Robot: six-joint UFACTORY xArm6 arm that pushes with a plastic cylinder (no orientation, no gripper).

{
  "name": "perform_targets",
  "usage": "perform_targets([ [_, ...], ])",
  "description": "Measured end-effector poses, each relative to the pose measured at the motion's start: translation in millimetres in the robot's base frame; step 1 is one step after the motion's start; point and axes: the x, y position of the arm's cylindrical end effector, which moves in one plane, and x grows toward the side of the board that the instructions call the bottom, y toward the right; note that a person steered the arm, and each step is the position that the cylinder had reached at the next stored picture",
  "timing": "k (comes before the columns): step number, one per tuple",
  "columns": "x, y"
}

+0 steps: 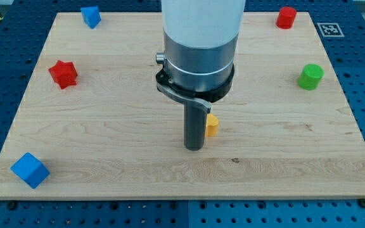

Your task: Point your arm at bottom left

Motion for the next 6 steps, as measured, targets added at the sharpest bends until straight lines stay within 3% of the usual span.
perform_targets([
  [1,-1.9,-28.4],
  [2,-11.7,-103.4],
  [4,-29.0,-301.6],
  [5,-25.2,-317.7],
  [6,34.3,-316.5],
])
